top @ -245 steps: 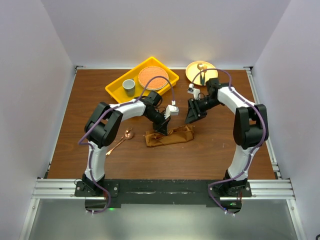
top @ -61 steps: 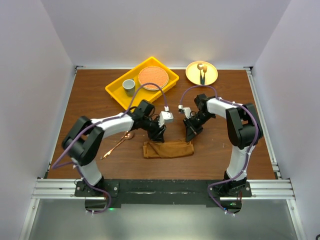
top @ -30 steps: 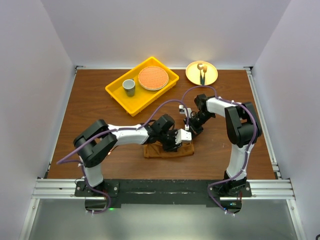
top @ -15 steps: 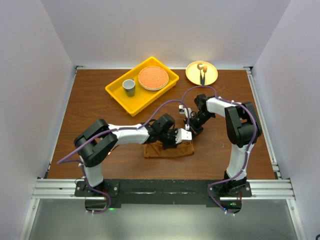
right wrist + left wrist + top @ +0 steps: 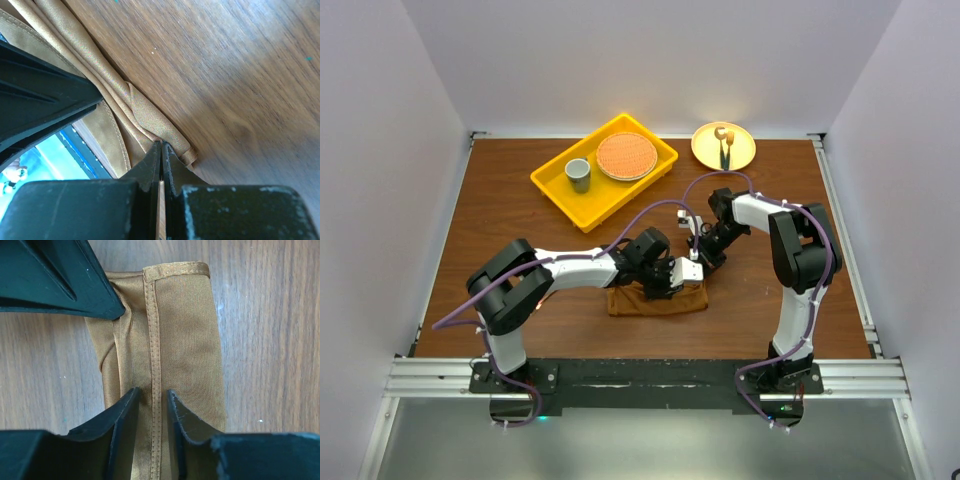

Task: Fold the napkin into a case and place the utensils inside
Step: Smooth out the smaller rectangle-folded napkin at the center of the board.

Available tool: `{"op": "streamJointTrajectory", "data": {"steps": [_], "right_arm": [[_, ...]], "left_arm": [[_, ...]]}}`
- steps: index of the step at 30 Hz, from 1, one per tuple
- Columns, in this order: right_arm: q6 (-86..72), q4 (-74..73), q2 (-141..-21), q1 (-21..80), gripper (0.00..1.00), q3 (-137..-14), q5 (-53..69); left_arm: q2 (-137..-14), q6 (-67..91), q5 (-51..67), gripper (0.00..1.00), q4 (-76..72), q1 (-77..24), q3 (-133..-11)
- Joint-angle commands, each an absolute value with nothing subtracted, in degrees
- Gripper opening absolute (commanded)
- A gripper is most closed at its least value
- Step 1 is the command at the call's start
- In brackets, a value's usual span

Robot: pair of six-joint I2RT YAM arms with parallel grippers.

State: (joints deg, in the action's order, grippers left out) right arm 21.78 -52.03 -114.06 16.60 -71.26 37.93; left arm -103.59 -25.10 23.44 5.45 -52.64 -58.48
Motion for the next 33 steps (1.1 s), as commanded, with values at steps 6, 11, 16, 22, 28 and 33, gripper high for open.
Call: {"op": "streamJointTrajectory", "data": {"steps": [6, 11, 16, 22, 28, 33], "right_arm": [[24.1, -49.8, -115.0, 16.7, 0.0, -72.2, 35.8], [24.3, -49.7, -115.2, 16.7, 0.0, -72.2, 35.4], [24.7, -49.5, -115.8, 16.7, 0.0, -72.4, 35.2], [24.7, -49.3, -116.2, 16.8, 0.0, -72.5, 35.3], [24.9, -49.4, -116.4, 16.8, 0.0, -72.7, 35.4], [25.0, -49.5, -116.5, 16.7, 0.0, -72.9, 35.4]], "left_arm": [[-103.2, -26.1, 23.6, 0.19, 6.0, -52.8, -58.7], [-103.3, -27.6, 24.8, 0.02, 7.2, -52.8, -58.5], [-101.7, -27.5, 25.6, 0.0, 7.7, -52.8, -58.6], [-101.1, -26.1, 25.2, 0.29, 8.8, -52.8, -60.0], [-103.3, -27.0, 24.6, 0.33, 9.3, -52.8, -60.1], [-104.2, -27.2, 24.1, 0.31, 9.4, -52.8, -60.4]]}}
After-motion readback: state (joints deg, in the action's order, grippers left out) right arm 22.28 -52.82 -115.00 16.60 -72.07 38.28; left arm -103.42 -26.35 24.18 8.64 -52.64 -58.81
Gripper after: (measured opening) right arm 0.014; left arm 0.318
